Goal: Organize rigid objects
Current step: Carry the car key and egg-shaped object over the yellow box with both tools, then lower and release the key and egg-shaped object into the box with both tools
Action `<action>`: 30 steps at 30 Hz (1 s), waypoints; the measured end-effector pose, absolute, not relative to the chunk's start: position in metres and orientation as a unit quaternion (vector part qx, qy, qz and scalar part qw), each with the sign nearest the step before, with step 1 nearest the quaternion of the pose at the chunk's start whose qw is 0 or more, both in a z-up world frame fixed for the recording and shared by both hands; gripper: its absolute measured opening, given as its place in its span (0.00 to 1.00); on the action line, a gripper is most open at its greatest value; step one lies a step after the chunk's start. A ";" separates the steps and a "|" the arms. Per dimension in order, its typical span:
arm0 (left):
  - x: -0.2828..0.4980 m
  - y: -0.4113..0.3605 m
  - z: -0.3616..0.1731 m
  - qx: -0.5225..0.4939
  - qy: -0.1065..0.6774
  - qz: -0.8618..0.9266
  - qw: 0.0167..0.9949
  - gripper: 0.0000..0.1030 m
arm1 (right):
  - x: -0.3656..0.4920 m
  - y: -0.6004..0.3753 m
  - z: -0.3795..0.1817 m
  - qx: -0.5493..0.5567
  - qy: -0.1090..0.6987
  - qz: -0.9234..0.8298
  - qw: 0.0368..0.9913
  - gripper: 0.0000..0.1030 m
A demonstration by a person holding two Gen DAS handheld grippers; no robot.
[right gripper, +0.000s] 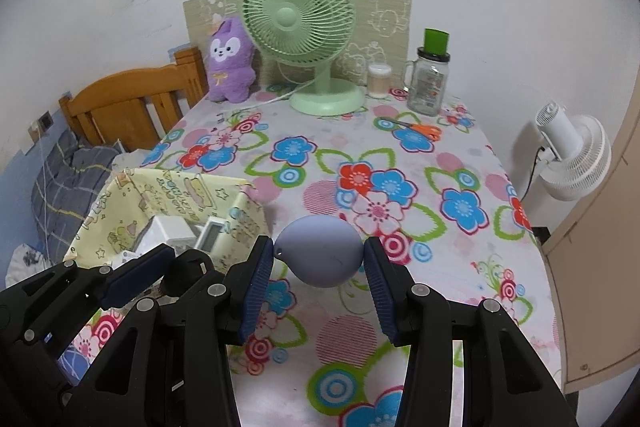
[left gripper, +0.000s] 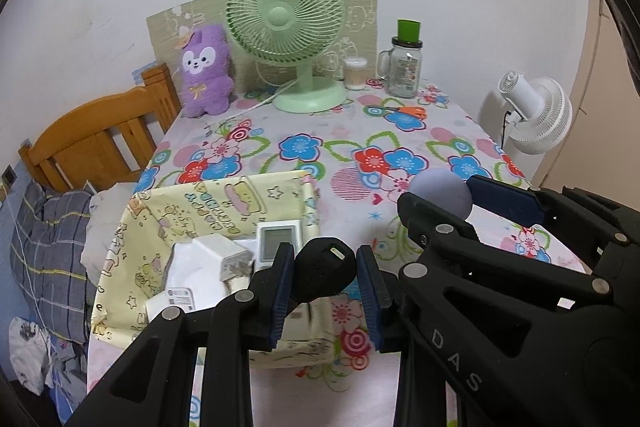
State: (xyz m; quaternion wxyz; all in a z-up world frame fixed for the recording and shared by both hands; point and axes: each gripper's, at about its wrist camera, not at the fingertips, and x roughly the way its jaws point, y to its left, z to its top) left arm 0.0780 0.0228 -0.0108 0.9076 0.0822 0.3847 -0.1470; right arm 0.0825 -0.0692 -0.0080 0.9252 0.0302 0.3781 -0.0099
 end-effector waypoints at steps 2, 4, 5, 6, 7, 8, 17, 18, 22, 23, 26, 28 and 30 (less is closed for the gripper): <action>0.082 0.028 -0.011 0.083 0.387 -0.140 0.908 0.31 | 0.088 -0.064 -0.010 0.037 0.382 0.006 0.923 0.49; 0.085 0.033 -0.012 0.082 0.389 -0.137 0.907 0.31 | 0.092 -0.059 -0.011 0.039 0.384 0.013 0.922 0.49; 0.087 0.036 -0.012 0.081 0.391 -0.135 0.907 0.31 | 0.095 -0.056 -0.011 0.039 0.385 0.017 0.922 0.48; 0.089 0.039 -0.012 0.079 0.392 -0.133 0.907 0.31 | 0.098 -0.052 -0.011 0.037 0.385 0.020 0.922 0.49; 0.091 0.043 -0.012 0.077 0.392 -0.129 0.908 0.31 | 0.100 -0.049 -0.011 0.036 0.386 0.023 0.922 0.49; 0.092 0.046 -0.013 0.074 0.392 -0.127 0.908 0.31 | 0.104 -0.044 -0.012 0.032 0.386 0.026 0.922 0.49; 0.112 0.077 -0.024 0.058 0.407 -0.102 0.906 0.31 | 0.130 -0.012 -0.021 0.018 0.396 0.051 0.917 0.49; 0.114 0.080 -0.026 0.057 0.409 -0.099 0.905 0.31 | 0.133 -0.009 -0.023 0.019 0.398 0.054 0.915 0.49; 0.123 0.092 -0.033 0.049 0.417 -0.097 0.902 0.32 | 0.144 0.001 -0.032 0.030 0.410 0.070 0.909 0.49; 0.124 0.094 -0.034 0.047 0.419 -0.097 0.902 0.32 | 0.147 0.003 -0.034 0.036 0.415 0.078 0.906 0.49; 0.132 0.103 -0.040 0.040 0.424 -0.095 0.900 0.32 | 0.152 0.013 -0.037 0.029 0.412 0.075 0.908 0.49; 0.135 0.108 -0.043 0.037 0.426 -0.091 0.899 0.32 | 0.158 0.018 -0.040 0.026 0.419 0.079 0.904 0.49; 0.139 0.114 -0.047 0.034 0.430 -0.090 0.898 0.32 | 0.162 0.024 -0.045 0.027 0.426 0.083 0.901 0.49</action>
